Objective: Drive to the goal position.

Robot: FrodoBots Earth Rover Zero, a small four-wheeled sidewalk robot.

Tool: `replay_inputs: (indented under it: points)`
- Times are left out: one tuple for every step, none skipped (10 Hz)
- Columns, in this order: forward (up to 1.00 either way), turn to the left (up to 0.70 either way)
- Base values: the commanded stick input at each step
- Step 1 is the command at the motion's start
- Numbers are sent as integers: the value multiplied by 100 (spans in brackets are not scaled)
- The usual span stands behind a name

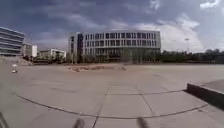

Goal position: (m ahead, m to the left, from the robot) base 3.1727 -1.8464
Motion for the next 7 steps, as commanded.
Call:
replay_inputs:
  points:
    - [67, 0]
    - [67, 0]
    - [67, 0]
    - [67, 0]
    - [67, -2]
    - [67, -5]
    - [68, -29]
